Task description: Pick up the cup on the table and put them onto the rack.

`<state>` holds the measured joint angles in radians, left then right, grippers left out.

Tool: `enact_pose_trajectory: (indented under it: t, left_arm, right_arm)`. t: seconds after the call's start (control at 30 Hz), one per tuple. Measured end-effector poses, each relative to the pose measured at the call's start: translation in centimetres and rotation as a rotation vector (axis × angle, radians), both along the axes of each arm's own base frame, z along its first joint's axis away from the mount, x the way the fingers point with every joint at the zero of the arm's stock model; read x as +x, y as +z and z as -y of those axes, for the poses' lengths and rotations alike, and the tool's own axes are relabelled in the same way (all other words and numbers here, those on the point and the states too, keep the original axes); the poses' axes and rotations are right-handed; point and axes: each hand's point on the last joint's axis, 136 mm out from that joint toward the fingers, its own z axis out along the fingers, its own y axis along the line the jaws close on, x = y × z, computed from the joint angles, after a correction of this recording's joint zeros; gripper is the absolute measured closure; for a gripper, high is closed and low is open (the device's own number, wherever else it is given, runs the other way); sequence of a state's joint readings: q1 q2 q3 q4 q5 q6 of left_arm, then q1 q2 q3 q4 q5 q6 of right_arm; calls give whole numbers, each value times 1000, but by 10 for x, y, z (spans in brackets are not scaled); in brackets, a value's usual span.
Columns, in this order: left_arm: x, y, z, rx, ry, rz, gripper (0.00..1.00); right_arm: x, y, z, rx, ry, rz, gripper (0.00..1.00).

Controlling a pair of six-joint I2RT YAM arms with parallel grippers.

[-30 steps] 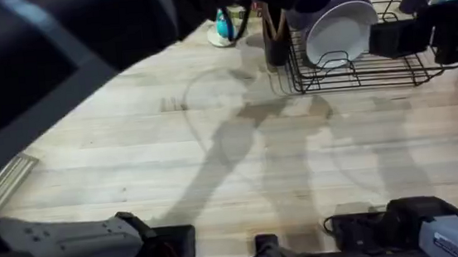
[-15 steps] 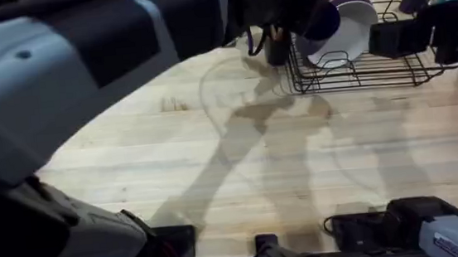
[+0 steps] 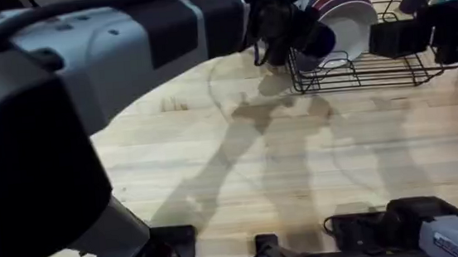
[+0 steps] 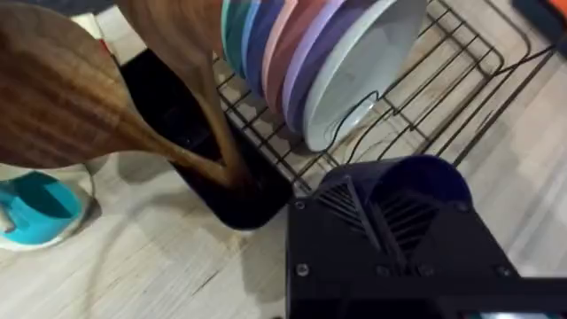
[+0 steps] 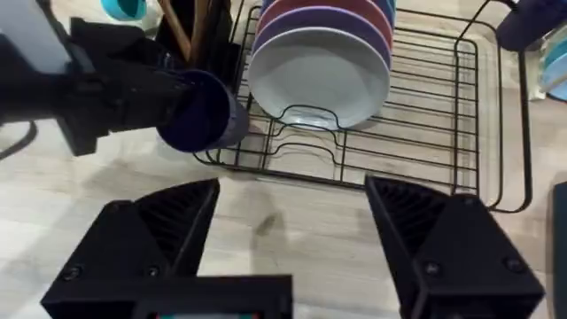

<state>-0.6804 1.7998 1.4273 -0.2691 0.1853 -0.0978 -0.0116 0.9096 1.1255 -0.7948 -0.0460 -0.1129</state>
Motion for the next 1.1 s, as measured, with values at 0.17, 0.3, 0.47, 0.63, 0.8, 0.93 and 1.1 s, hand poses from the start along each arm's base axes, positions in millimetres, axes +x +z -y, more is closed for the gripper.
enact_pose_trajectory:
  t: [0.17, 0.3, 0.47, 0.63, 0.8, 0.93, 1.1]
  left_arm:
    - [3, -9, 3, 0, 1, -8, 960]
    - [5, -17, 5, 2, 6, -22, 960]
    - [8, -26, 7, 2, 12, -35, 960]
    - [11, -27, 10, -15, 23, -36, 960]
    - [12, -35, 10, -9, 27, -52, 959]
    - [11, -48, 12, 0, 28, -82, 960]
    - [9, -51, 14, -2, 32, -99, 960]
  right_arm:
    - [0, 0, 0, 0, 0, 0, 8]
    - [0, 0, 0, 0, 0, 0, 8]
    - [0, 0, 0, 0, 0, 0, 8]
    - [0, 0, 0, 0, 0, 0, 8]
    - [0, 0, 0, 0, 0, 0, 8]
    - [0, 0, 0, 0, 0, 0, 8]
    - [0, 0, 0, 0, 0, 0, 8]
